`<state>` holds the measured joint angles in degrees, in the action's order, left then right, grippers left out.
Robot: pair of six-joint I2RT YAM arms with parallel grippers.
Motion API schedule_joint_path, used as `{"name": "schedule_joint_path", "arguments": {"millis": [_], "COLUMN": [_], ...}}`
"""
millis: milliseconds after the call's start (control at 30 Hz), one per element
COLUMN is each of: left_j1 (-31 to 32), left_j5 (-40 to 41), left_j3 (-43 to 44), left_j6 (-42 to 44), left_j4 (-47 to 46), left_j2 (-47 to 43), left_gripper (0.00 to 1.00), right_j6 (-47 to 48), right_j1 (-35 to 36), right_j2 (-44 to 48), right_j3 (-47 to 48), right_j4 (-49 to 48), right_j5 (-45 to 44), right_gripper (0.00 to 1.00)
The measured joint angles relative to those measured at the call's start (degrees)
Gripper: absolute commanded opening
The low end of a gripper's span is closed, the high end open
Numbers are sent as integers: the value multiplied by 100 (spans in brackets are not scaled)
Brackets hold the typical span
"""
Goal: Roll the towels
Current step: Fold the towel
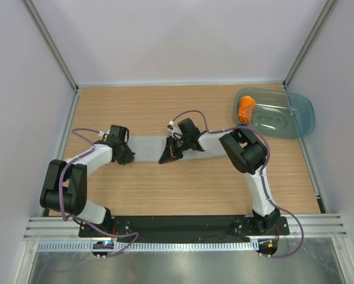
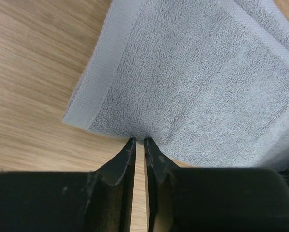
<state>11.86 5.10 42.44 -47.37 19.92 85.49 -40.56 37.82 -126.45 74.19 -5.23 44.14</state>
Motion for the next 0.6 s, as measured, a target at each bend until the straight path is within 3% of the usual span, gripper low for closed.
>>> {"name": "schedule_joint_path", "arguments": {"millis": [600], "left_j1": [-326], "left_j5": [-240], "left_j3": [166], "left_j6": [-26], "left_j4": [-87], "left_j2": [216], "left_gripper": [9], "right_j6": [164], "right_j1": [-1150], "right_j2": [575], "right_j3": [-1255], "right_j4": [-308], "right_j5": [756], "right_gripper": [1]}}
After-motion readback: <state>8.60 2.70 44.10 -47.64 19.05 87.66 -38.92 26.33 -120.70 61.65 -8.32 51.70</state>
